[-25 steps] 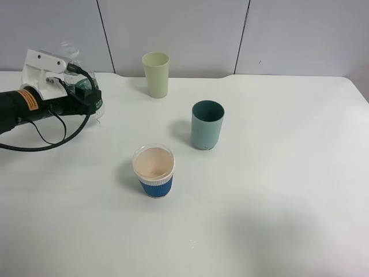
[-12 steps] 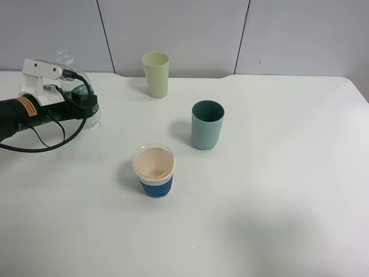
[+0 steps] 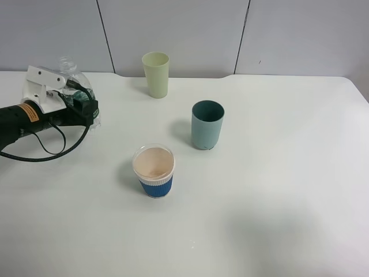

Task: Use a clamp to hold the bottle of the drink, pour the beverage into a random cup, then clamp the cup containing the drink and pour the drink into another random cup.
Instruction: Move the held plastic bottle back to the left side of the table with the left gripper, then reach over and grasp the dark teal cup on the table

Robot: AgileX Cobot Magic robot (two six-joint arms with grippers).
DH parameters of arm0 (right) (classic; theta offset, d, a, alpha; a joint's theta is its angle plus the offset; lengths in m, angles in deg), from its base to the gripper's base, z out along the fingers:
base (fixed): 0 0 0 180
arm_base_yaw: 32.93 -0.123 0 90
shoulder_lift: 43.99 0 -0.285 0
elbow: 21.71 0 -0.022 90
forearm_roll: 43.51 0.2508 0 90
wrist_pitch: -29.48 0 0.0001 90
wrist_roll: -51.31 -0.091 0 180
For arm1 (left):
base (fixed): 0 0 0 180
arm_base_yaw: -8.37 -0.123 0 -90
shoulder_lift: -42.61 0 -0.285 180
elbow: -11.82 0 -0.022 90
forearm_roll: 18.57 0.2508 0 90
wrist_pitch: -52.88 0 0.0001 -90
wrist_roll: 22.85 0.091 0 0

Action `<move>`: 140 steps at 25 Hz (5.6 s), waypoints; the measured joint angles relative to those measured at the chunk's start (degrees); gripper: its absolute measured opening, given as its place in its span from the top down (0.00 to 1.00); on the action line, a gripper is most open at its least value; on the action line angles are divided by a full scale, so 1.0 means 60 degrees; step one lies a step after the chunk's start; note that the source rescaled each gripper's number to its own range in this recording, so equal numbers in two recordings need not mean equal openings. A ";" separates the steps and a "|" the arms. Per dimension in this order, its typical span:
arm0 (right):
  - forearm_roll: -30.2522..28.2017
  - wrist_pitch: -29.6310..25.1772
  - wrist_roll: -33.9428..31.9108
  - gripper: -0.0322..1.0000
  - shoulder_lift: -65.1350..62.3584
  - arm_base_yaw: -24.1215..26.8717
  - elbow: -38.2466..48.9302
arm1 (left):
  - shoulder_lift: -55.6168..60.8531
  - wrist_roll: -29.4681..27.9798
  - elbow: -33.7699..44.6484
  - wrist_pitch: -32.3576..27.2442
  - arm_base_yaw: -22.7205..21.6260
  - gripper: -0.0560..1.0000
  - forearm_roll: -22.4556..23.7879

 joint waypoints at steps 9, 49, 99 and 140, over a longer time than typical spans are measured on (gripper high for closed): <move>0.0000 0.0000 0.0000 0.00 0.0000 0.0000 0.0000 | -0.0503 0.0280 0.0035 0.0215 0.0000 0.91 -0.0164; 0.0000 0.0000 0.0000 0.00 0.0000 0.0000 0.0000 | -0.0682 0.0582 0.0035 0.0417 0.0000 0.43 -0.0679; 0.0000 0.0000 -0.0008 0.00 0.0000 0.0000 0.0000 | 1.0646 0.0551 0.0842 -0.8123 0.0089 0.01 -0.4698; 0.0000 0.0000 -0.0008 0.00 0.0000 0.0000 0.0000 | 1.8623 0.0658 0.0637 -1.9729 -0.0954 0.01 -0.5238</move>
